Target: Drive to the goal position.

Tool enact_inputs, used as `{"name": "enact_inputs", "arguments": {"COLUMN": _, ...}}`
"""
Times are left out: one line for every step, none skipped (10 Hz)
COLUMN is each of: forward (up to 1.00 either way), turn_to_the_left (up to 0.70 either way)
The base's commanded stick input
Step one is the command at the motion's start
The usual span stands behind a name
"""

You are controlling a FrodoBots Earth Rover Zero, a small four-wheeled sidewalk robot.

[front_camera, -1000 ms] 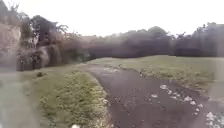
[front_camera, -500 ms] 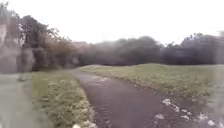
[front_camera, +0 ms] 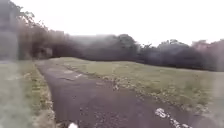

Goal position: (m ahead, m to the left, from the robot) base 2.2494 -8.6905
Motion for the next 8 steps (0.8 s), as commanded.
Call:
{"name": "enact_inputs", "arguments": {"forward": 1.0, "turn_to_the_left": -0.4}}
{"name": "enact_inputs", "arguments": {"forward": 1.0, "turn_to_the_left": -0.4}}
{"name": "enact_inputs", "arguments": {"forward": 1.0, "turn_to_the_left": -0.4}}
{"name": "enact_inputs", "arguments": {"forward": 1.0, "turn_to_the_left": -0.38}}
{"name": "enact_inputs", "arguments": {"forward": 1.0, "turn_to_the_left": -0.34}}
{"name": "enact_inputs", "arguments": {"forward": 1.0, "turn_to_the_left": -0.3}}
{"name": "enact_inputs", "arguments": {"forward": 1.0, "turn_to_the_left": -0.15}}
{"name": "enact_inputs", "arguments": {"forward": 1.0, "turn_to_the_left": -0.09}}
